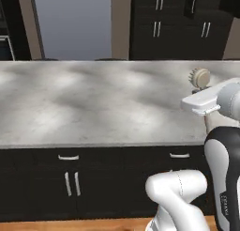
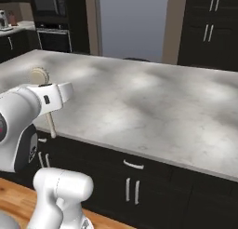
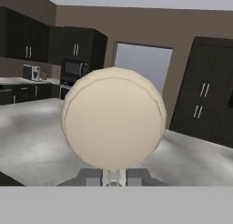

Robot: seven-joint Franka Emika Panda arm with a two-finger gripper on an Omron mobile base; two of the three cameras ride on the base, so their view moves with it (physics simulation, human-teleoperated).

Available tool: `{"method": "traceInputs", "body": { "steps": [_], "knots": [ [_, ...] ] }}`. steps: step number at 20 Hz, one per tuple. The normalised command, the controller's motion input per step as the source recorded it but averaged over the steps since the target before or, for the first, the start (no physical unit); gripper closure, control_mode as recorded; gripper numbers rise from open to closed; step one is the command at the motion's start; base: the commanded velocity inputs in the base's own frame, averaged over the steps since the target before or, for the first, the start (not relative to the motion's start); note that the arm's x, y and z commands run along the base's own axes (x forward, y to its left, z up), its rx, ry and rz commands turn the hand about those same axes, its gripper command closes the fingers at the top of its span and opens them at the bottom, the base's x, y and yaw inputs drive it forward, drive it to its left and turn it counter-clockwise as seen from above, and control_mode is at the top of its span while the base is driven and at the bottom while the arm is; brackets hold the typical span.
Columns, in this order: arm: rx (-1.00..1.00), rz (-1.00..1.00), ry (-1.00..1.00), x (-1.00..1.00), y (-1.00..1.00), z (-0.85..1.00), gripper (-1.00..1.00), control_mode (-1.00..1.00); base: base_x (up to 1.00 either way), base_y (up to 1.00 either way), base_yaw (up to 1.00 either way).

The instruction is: Grab the spray bottle from the cabinet, then place it next to the cutting board for sanitizing. Then grab the dish brush from the countertop next to the sink and place it next to the cutting board.

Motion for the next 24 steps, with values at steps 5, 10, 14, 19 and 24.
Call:
{"method": "traceInputs", "body": {
  "steps": [5, 10, 14, 19, 24],
  "knots": [
    [0.0, 0.0, 0.0, 0.0, 0.0, 0.0, 1.0, 1.0, -0.49, -1.0, 0.03],
    [0.0, 0.0, 0.0, 0.0, 0.0, 0.0, 1.0, 1.0, -0.4, -1.0, 0.0],
    [0.0, 0.0, 0.0, 0.0, 0.0, 0.0, 1.0, 1.0, -0.28, -1.0, 0.0],
    [0.0, 0.0, 0.0, 0.0, 0.0, 0.0, 1.0, 1.0, -0.05, -1.0, 0.0],
    [0.0, 0.0, 0.0, 0.0, 0.0, 0.0, 1.0, 1.0, -0.06, -1.0, 0.0]
  ]
}}
